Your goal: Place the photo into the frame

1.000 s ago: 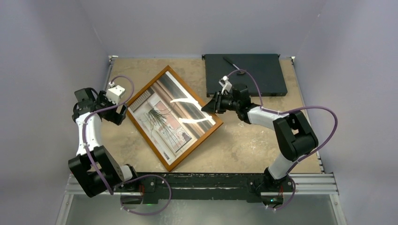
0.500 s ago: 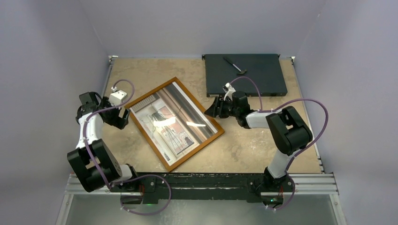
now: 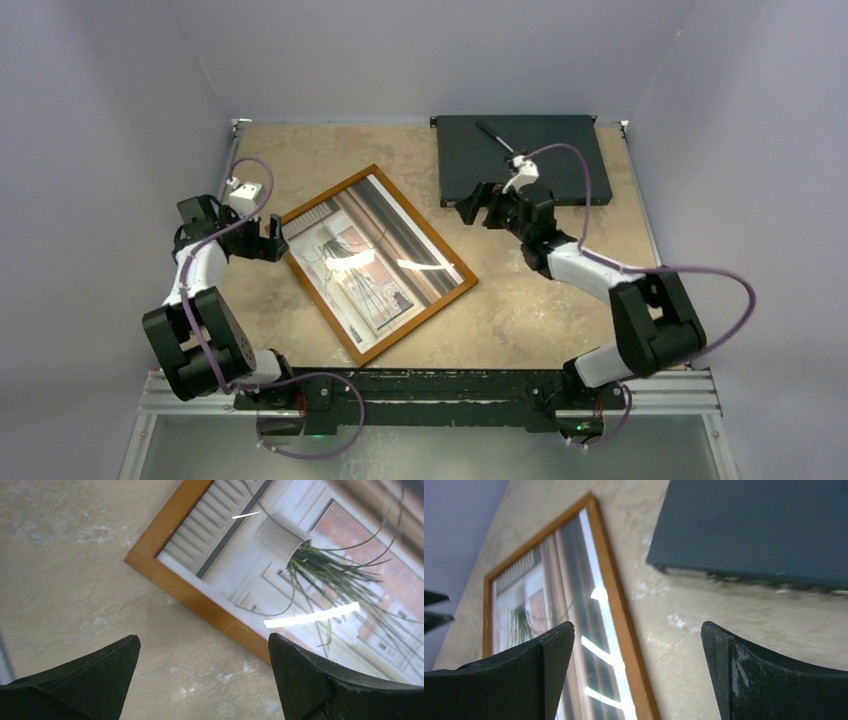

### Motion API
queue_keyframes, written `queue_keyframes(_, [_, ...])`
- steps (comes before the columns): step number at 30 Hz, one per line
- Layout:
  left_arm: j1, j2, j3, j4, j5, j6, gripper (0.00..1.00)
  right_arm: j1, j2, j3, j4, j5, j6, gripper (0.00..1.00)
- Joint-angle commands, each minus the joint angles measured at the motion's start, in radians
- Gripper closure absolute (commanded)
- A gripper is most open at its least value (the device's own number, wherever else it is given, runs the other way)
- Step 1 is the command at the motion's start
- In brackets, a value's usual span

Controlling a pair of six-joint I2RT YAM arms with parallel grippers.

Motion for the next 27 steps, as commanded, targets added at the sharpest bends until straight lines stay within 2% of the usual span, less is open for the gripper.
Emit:
queue_keyframes(1, [-0.067,-0.023,-0.122,0.302,0.035,-0.272,0.01,-0.075,-0.163,-0.062,-0.060,0.290,-0.010,0.01])
queue_keyframes(3, [-0.079,-0.044,-0.214,0.477,0.043,-0.365,0.01,-0.098,-0.232,-0.101,-0.094,0.512,0.001,0.01])
queue_keyframes(6, [-0.086,-0.052,-0.331,0.748,0.054,-0.499,0.00,-0.104,-0.321,-0.232,0.089,0.757,-0.157,0.01])
queue_keyframes(9, [-0.105,-0.034,-0.429,0.972,0.068,-0.541,0.00,-0.140,-0.330,-0.250,0.103,0.892,-0.214,0.01])
queue_keyframes(13, [-0.118,0.047,-0.522,1.250,0.066,-0.572,0.00,-0.200,-0.310,-0.280,0.162,0.911,-0.190,0.01])
queue_keyframes(18, [-0.124,0.164,-0.527,1.457,0.041,-0.653,0.00,-0.251,-0.291,-0.402,0.375,0.923,-0.198,0.01])
queue_keyframes(22, [-0.135,0.258,-0.543,1.691,-0.004,-0.727,0.00,-0.289,-0.271,-0.489,0.587,0.884,-0.240,0.01])
queue_keyframes(25, [-0.151,0.332,-0.570,1.854,-0.054,-0.760,0.00,-0.296,-0.240,-0.486,0.597,0.886,-0.247,0.01])
queue_keyframes(27, [-0.169,0.304,-0.593,1.841,-0.079,-0.726,0.00,-0.297,-0.244,-0.478,0.574,0.871,-0.256,0.01])
